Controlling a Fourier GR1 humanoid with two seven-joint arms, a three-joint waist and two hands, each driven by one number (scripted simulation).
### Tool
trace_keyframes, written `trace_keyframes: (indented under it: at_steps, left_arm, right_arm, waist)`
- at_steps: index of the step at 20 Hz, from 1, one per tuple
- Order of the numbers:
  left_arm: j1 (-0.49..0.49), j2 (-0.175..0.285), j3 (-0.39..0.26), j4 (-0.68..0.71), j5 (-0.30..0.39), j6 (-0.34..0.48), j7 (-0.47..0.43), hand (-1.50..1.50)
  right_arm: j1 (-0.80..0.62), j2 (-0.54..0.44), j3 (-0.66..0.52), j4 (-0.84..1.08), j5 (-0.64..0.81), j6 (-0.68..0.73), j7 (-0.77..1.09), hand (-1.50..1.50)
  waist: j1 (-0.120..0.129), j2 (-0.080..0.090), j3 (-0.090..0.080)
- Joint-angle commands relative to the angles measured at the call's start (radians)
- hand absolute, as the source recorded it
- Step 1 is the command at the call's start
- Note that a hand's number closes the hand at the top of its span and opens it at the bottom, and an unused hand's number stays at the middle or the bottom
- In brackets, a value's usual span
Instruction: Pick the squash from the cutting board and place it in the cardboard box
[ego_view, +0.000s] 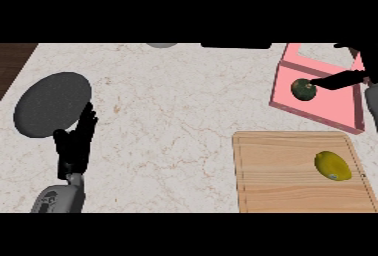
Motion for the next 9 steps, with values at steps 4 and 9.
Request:
trace_keyframes:
  at_steps: [4,9]
  left_arm:
    - [0.005,-0.003,0.005,-0.007,-0.01,0.021,0.008,0.0]
    - [0.014,0.013,0.008,-0.017,-0.006,0.003,0.025,0.0]
  right_arm:
    - [-0.023,-0.036,-0.177,0.087,-0.238,0.176,-0.17,-1.5]
    - [-0.049,-0.162,-0.266,0.196,-0.32,0.258,-0.157,-1.5]
  waist:
    - [-0.023,-0.007,0.0]
    - [-0.012,-0.004,0.0]
